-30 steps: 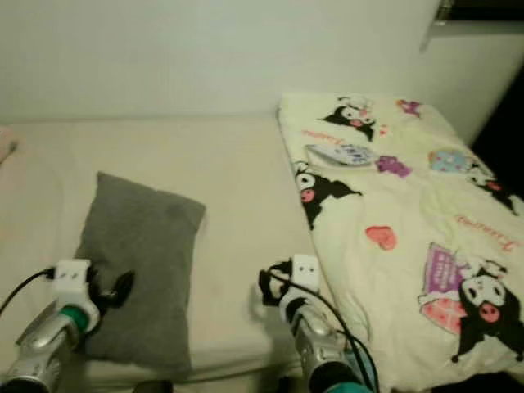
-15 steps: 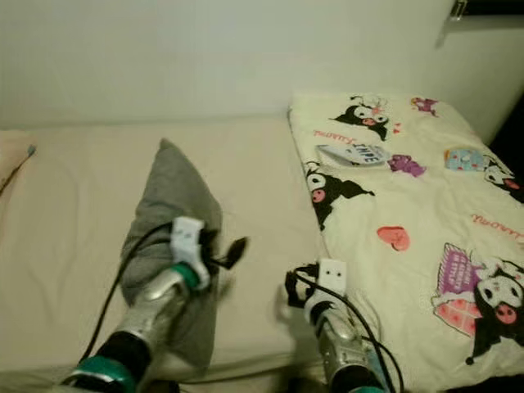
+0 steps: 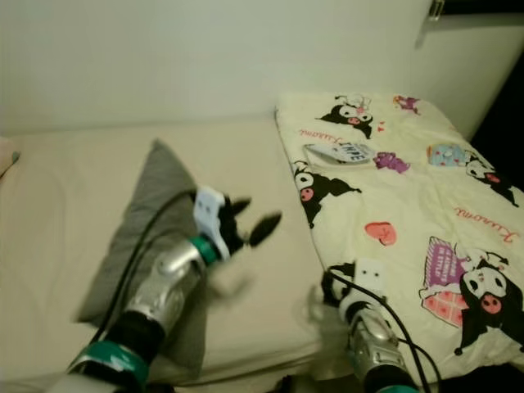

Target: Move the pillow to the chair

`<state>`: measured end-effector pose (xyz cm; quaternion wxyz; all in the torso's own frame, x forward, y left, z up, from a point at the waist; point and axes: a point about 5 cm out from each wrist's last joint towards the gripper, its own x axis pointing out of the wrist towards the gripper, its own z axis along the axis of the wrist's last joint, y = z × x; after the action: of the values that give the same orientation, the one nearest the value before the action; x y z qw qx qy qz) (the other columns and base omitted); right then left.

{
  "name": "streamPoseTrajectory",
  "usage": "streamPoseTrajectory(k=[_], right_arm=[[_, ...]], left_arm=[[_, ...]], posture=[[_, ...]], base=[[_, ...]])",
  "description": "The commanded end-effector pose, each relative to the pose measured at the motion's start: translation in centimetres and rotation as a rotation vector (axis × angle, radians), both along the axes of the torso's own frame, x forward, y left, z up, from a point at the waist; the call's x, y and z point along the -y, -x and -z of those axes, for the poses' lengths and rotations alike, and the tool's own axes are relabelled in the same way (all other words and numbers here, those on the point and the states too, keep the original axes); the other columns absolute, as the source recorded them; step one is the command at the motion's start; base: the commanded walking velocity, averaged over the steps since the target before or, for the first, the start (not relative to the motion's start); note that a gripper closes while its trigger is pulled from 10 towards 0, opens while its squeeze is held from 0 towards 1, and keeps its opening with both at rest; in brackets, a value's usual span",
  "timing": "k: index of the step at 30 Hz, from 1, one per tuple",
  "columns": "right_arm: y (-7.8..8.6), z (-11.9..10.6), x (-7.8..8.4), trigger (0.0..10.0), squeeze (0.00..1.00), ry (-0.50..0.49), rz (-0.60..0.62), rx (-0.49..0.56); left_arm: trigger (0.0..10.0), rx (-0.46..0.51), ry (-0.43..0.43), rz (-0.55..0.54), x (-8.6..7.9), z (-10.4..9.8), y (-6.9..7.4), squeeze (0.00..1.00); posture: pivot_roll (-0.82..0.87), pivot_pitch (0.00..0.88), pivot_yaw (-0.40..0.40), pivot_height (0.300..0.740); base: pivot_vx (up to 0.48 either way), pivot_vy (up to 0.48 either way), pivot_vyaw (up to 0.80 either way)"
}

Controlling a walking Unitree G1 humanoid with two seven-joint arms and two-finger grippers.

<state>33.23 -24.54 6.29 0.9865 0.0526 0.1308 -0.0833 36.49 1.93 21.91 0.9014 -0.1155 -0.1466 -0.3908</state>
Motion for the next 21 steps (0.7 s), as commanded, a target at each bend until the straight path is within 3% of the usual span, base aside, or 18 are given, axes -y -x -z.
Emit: streamPoseTrajectory(k=[1, 2, 3, 4, 5, 7, 8, 9, 10, 12, 13, 14, 16, 18, 19, 21], right_arm=[[0.5, 0.8, 0.1, 10.0, 0.0, -0.008, 0.014, -0.038], [0.5, 0.8, 0.1, 10.0, 0.0, -0.01, 0.019, -0.036], [0.5, 0.8, 0.1, 10.0, 0.0, -0.01, 0.019, -0.036], [0.6, 0.9, 0.0, 10.0, 0.0, -0.014, 0.021, -0.035], [0.6, 0.9, 0.0, 10.0, 0.0, -0.014, 0.021, -0.035], [0.9, 1.7, -0.8, 10.0, 0.0, -0.028, 0.012, -0.048], [0.9, 1.7, -0.8, 10.0, 0.0, -0.028, 0.012, -0.048], [1.1, 1.9, -1.1, 10.0, 0.0, -0.033, 0.006, -0.053], [1.2, 2.4, -1.9, 10.0, 0.0, -0.045, -0.008, -0.063], [1.2, 2.4, -1.9, 10.0, 0.0, -0.045, -0.008, -0.063], [1.5, 3.1, -3.1, 10.0, 0.0, -0.06, -0.031, -0.074], [1.5, 3.2, -3.4, 10.0, 0.0, -0.064, -0.036, -0.076], [1.5, 3.2, -3.4, 10.0, 0.0, -0.064, -0.036, -0.076], [1.5, 3.4, -4.6, 10.0, 0.0, -0.082, -0.056, -0.076], [1.5, 3.4, -4.6, 10.0, 0.0, -0.082, -0.056, -0.076], [1.5, 3.6, -5.8, 10.0, 0.0, -0.097, -0.08, -0.077]], left_arm=[[10.0, 0.045, 0.103, 0.036, 1.7, -3.0, 0.3, 0.0], [10.0, 0.081, 0.134, -0.033, -0.1, -4.6, -0.4, 0.0], [10.0, 0.081, 0.134, -0.033, -0.1, -4.6, -0.4, 0.0], [10.0, 0.106, 0.123, -0.132, -2.4, -5.6, -1.2, 0.0], [10.0, 0.106, 0.123, -0.132, -2.4, -5.6, -1.2, 0.0], [10.0, 0.109, -0.038, -0.371, -7.9, -4.6, -2.5, 0.0], [10.0, 0.109, -0.038, -0.371, -7.9, -4.6, -2.5, 0.0], [10.0, 0.103, -0.107, -0.438, -9.6, -3.8, -2.7, 0.0], [10.0, 0.071, -0.175, -0.528, -12.8, -2.2, -2.7, 0.0], [10.0, 0.071, -0.175, -0.528, -12.8, -2.2, -2.7, 0.0], [10.0, 0.038, -0.255, -0.637, -17.1, -0.3, -1.9, 0.0], [10.0, 0.033, -0.271, -0.659, -18.0, 0.1, -1.7, 0.0], [10.0, 0.033, -0.271, -0.659, -18.0, 0.1, -1.7, 0.0], [10.0, 0.011, -0.279, -0.776, -21.7, 1.3, -0.4, 0.0], [10.0, 0.011, -0.279, -0.776, -21.7, 1.3, -0.4, 0.0], [10.0, -0.016, -0.284, -0.899, -24.9, 2.4, 1.0, 0.0]], posture=[[-0.03, 0.041, 0.099, 0.617], [-0.03, 0.038, 0.104, 0.617], [-0.03, 0.038, 0.104, 0.617], [-0.02, 0.038, 0.107, 0.617], [-0.02, 0.038, 0.107, 0.617], [0.0, 0.034, 0.109, 0.617], [0.0, 0.034, 0.109, 0.617], [0.0, 0.034, 0.109, 0.617], [0.01, 0.035, 0.114, 0.617], [0.01, 0.035, 0.114, 0.617], [0.02, 0.032, 0.118, 0.617], [0.02, 0.032, 0.118, 0.617], [0.02, 0.032, 0.118, 0.617], [0.04, 0.026, 0.127, 0.617], [0.04, 0.026, 0.127, 0.617], [0.04, 0.024, 0.129, 0.617]], base=[[0.0, 0.0, 0.0], [0.0, 0.0, 0.0], [0.0, 0.0, 0.0], [0.0, 0.0, 0.0], [0.0, 0.0, 0.0], [0.0, 0.0, 0.0], [0.0, 0.0, 0.0], [0.0, 0.0, 0.0], [0.0, 0.0, 0.0], [0.0, 0.0, 0.0], [0.0, 0.0, 0.0], [0.0, 0.0, 0.0], [0.0, 0.0, 0.0], [0.0, 0.0, 0.0], [0.0, 0.0, 0.0], [0.0, 0.0, 0.0]])
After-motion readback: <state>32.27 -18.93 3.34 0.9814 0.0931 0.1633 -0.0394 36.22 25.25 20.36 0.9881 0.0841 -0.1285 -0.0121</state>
